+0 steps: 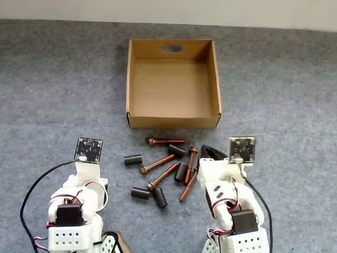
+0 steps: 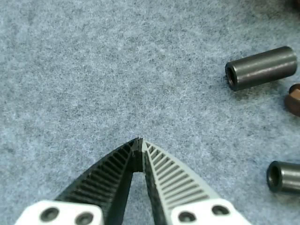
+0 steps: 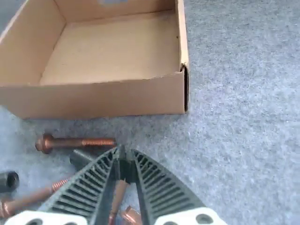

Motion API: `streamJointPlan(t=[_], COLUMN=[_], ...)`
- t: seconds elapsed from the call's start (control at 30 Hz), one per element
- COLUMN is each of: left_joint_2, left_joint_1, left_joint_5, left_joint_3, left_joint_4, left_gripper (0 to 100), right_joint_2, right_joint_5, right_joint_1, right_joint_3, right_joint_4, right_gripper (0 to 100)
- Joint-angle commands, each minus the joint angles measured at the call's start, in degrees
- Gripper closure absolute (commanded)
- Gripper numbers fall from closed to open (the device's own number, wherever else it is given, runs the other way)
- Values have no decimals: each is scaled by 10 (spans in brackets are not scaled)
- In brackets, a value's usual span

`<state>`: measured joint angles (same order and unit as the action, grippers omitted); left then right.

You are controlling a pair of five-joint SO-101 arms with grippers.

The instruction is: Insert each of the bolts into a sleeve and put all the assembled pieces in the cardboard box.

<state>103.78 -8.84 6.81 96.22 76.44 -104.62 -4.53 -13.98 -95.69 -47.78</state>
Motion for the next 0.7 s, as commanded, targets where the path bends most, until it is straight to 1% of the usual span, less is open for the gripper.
streamJointPlan(t=[0.0, 0.03, 0.07, 0.1, 0.3, 0.37, 0.5, 0.53, 0.67], left_joint_2=[4, 4, 4, 4, 4, 4, 4, 4, 4], left_joint_1=[-5, -5, -5, -5, -5, -5, -5, -5, -5], left_joint_5=[0, 0, 0, 0, 0, 0, 0, 0, 0], left_joint_3=[10, 10, 10, 10, 10, 10, 10, 10, 10], left_joint_4=[3, 3, 3, 3, 3, 3, 3, 3, 3], left_gripper=[990, 990, 990, 990, 990, 990, 990, 990, 990], right_joint_2=[-4, -4, -4, -4, -2, -1, 0, 0, 23], right_joint_5=[205, 268, 306, 316, 278, 277, 276, 276, 276], right_joint_1=[7, 3, 3, 7, 24, 25, 23, 23, 25], right_joint_3=[-29, -8, 13, 32, 165, 220, 327, 346, 407], right_joint_4=[-69, -91, -107, -109, -112, -113, -128, -130, -130], right_gripper=[992, 992, 992, 992, 988, 943, 789, 778, 796])
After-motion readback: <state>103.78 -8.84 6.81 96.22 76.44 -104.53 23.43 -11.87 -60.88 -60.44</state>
